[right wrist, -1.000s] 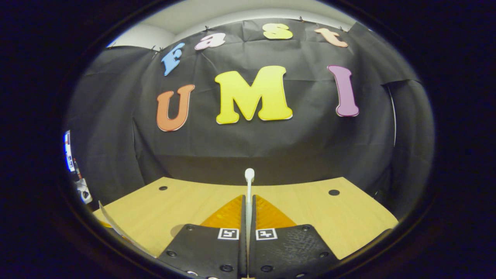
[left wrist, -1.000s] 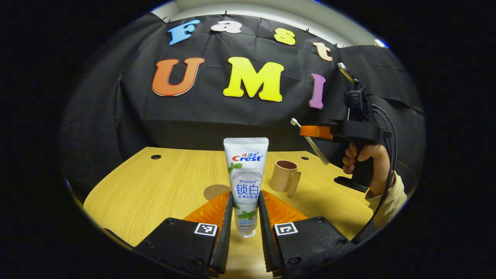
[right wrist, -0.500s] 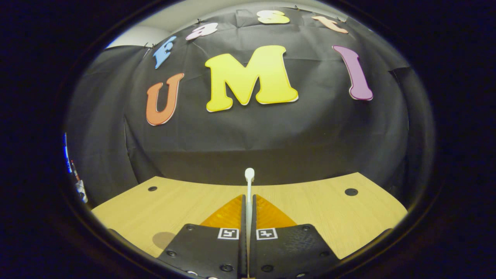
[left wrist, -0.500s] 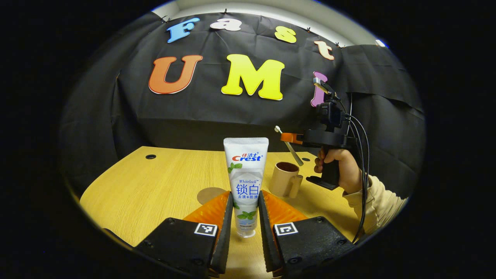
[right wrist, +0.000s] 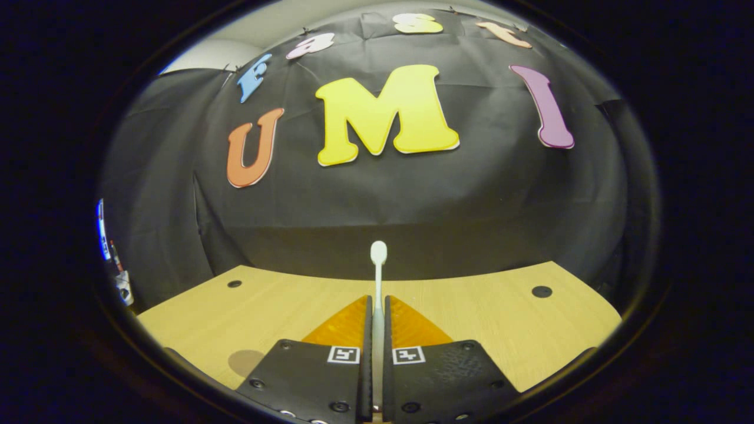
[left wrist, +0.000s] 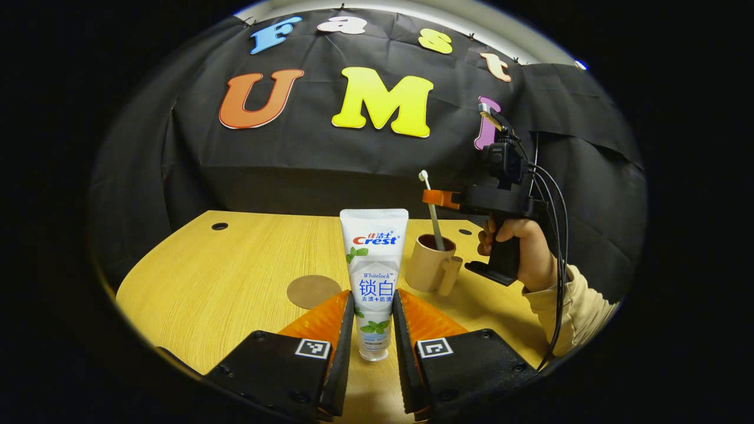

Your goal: Put the toothbrush and toothpaste on the desktop into the cup, then pick up the cup and place it on the coaster on the desktop.

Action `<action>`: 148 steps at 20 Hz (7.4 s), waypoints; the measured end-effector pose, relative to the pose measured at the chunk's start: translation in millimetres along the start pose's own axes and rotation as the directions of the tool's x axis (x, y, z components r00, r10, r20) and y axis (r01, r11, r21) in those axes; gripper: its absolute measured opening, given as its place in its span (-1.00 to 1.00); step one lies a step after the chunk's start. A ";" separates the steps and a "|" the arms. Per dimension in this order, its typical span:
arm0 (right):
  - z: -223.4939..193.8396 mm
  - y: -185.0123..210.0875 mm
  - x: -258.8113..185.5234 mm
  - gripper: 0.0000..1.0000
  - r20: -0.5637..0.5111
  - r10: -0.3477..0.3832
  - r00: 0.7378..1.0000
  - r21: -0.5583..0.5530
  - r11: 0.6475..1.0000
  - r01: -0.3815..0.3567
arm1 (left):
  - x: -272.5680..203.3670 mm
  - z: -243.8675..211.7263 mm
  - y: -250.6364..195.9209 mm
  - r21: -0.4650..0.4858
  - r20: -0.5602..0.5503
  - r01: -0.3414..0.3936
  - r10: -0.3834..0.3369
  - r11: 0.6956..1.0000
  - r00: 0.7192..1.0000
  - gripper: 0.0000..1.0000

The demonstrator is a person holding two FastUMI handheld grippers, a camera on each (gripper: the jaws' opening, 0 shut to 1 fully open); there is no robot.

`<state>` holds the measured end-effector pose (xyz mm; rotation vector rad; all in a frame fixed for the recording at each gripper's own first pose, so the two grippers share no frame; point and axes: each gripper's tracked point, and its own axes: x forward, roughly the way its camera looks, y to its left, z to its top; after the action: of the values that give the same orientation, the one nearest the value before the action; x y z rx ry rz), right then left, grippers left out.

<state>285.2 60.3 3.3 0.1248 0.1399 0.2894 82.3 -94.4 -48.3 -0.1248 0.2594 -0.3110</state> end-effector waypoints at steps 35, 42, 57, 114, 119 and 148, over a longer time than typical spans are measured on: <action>-57.5 -106.8 -130.8 0.92 0.063 -0.086 0.994 -0.037 0.995 0.088 | 184.6 90.6 -108.1 0.036 0.126 0.075 -0.079 0.997 0.989 -0.22; -59.0 -118.8 -131.3 0.89 0.068 -0.143 0.987 -0.051 0.988 0.147 | 188.5 63.3 -101.9 0.044 0.058 0.047 -0.049 0.998 0.997 -0.14; -10.5 -57.3 -151.4 0.92 0.084 -0.164 0.983 -0.142 0.974 0.174 | 83.4 112.2 -76.3 0.120 0.221 0.000 -0.027 0.993 0.975 0.99; -111.6 16.1 -74.0 -0.53 -0.742 -0.127 0.659 -0.087 0.992 0.093 | -44.2 -12.6 70.1 -0.021 0.150 -0.137 0.138 0.990 0.979 0.84; -111.7 37.3 -73.4 -0.51 -0.743 -0.087 0.664 -0.119 0.993 -0.003 | -58.2 -20.1 83.3 -0.026 0.151 -0.163 0.165 0.986 0.975 0.84; -173.5 159.1 -62.2 -0.06 -0.799 0.063 0.598 -0.076 0.976 -0.206 | -72.2 -47.2 101.5 -0.022 0.104 -0.217 0.218 0.976 0.970 0.84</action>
<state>155.5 211.1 -137.1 -0.1740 1.0173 0.4981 32.2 20.6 -93.1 -0.1215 0.1678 -0.0844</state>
